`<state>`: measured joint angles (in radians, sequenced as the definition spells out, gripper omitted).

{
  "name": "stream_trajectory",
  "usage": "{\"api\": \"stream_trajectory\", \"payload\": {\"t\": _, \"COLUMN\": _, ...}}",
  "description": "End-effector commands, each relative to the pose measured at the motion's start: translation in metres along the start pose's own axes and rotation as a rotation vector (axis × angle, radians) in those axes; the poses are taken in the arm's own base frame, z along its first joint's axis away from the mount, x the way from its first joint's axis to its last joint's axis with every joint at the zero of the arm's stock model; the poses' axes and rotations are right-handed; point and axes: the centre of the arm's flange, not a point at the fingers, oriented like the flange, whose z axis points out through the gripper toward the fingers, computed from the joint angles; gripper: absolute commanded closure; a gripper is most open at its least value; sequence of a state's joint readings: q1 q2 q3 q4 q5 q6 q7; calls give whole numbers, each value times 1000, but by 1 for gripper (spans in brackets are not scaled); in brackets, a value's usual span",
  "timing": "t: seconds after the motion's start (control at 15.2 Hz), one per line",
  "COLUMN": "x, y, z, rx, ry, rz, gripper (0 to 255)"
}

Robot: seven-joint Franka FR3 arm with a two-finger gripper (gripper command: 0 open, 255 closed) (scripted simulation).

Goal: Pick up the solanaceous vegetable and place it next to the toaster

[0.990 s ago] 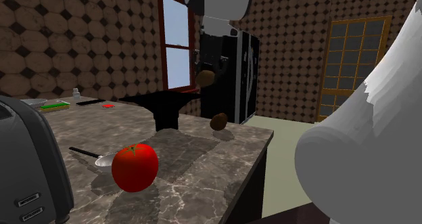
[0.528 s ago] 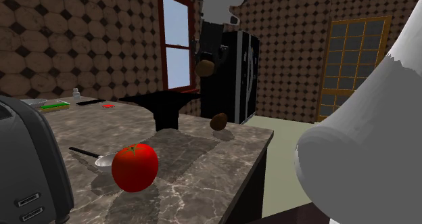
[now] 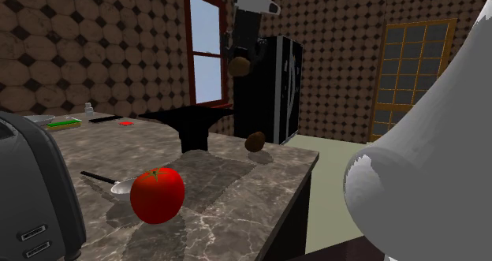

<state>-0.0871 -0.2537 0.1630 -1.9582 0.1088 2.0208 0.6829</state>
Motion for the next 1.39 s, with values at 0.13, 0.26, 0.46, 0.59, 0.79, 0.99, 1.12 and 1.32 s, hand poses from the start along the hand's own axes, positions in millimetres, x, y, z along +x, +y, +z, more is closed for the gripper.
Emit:
{"api": "stream_trajectory", "payload": {"t": 0.13, "x": -38, "y": -4, "z": -11, "rx": 0, "ry": 0, "rz": 0, "gripper": 255}}
{"api": "stream_trajectory", "payload": {"t": 0.26, "x": -64, "y": -5, "z": -16, "rx": 0, "ry": 0, "rz": 0, "gripper": 255}}
{"api": "stream_trajectory", "payload": {"t": 0.46, "x": -103, "y": -7, "z": -24, "rx": 0, "ry": 0, "rz": 0, "gripper": 255}}
{"api": "stream_trajectory", "payload": {"t": 0.59, "x": -129, "y": -9, "z": -29, "rx": 0, "ry": 0, "rz": 0, "gripper": 255}}
{"api": "stream_trajectory", "payload": {"t": 0.79, "x": -168, "y": -11, "z": -36, "rx": 0, "ry": 0, "rz": 0, "gripper": 255}}
{"api": "stream_trajectory", "payload": {"t": 0.99, "x": -207, "y": -13, "z": -44, "rx": 0, "ry": 0, "rz": 0, "gripper": 255}}
{"api": "stream_trajectory", "payload": {"t": 1.12, "x": -232, "y": -15, "z": -49, "rx": 0, "ry": 0, "rz": 0, "gripper": 255}}
{"api": "stream_trajectory", "payload": {"t": 1.32, "x": -271, "y": -17, "z": -56, "rx": 0, "ry": 0, "rz": 0, "gripper": 255}}
